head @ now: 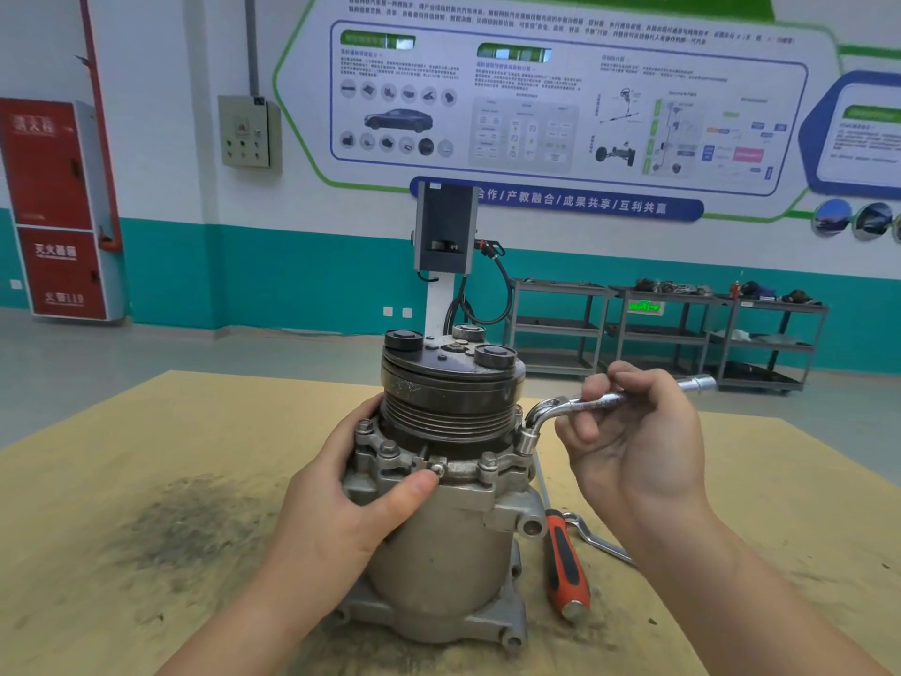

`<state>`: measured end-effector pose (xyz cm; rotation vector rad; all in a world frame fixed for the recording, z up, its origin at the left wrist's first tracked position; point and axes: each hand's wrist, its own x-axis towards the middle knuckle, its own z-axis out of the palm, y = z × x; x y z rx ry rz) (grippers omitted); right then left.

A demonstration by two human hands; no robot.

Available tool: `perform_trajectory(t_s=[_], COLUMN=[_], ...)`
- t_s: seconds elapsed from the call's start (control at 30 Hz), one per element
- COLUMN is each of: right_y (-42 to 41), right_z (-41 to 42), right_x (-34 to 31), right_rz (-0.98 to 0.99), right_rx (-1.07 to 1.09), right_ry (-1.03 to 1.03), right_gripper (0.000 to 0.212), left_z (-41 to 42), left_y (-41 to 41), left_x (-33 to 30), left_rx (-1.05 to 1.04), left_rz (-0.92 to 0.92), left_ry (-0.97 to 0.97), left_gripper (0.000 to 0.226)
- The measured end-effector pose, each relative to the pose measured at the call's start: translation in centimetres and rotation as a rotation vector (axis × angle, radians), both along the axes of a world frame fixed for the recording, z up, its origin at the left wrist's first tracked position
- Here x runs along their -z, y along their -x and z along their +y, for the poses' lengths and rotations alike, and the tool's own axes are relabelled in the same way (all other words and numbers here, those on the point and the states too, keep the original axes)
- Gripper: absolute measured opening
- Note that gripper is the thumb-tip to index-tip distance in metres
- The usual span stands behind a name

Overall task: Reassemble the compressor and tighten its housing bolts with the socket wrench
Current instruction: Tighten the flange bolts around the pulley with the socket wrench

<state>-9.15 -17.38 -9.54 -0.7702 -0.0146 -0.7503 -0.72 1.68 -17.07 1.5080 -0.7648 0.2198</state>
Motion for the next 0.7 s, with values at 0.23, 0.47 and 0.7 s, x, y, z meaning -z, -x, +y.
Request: perform_trajectory(t_s=[0.23, 0.47, 0.7], right_y=[0.9, 1.2, 1.4], right_z=[0.8, 3.1, 2.3], right_x=[1.4, 2.1, 1.1], right_rz=[-0.354, -0.421, -0.408], right_rx=[0.176, 0.691, 0.668], right_ry=[0.365, 1.428, 1.449], right_gripper=[0.024, 0.017, 0.010], left_z=[-0.1, -0.1, -0.3], left_y=[-0.2, -0.6, -1.1], left_x=[0.1, 0.4, 0.4], left_rx=[-0.009, -0.025, -0.027], left_rz=[0.006, -0.022, -0.015], left_ry=[0.009, 0.011, 0.027], left_gripper=[0.066, 0.061, 0.068])
